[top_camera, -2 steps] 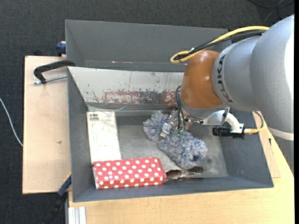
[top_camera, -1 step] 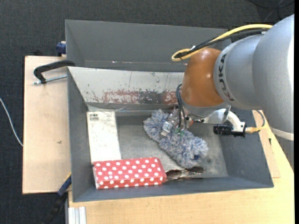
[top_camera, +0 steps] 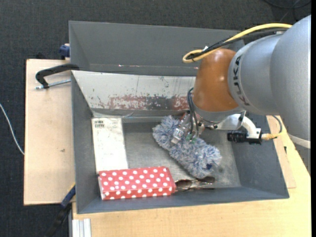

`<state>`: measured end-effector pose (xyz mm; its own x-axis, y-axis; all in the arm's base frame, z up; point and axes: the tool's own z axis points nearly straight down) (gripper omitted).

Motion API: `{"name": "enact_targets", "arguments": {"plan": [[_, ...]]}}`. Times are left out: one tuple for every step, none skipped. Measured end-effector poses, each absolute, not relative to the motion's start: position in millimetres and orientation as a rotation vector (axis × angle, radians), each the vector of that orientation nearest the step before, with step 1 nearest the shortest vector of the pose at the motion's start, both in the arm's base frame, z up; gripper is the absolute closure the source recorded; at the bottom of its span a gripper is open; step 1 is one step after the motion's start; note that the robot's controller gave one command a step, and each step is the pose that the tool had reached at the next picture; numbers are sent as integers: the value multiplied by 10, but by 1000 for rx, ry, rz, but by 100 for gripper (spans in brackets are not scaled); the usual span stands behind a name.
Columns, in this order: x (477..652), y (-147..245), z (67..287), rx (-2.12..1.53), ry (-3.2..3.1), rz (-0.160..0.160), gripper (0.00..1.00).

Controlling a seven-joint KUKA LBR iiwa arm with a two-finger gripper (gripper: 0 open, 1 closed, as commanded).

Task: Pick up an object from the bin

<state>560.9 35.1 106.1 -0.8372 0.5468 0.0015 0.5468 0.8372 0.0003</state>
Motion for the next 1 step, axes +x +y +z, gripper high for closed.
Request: {"name": "enact_targets", "arguments": {"plan": [[5603,350,1256,-895,-3009,0,100]]}}
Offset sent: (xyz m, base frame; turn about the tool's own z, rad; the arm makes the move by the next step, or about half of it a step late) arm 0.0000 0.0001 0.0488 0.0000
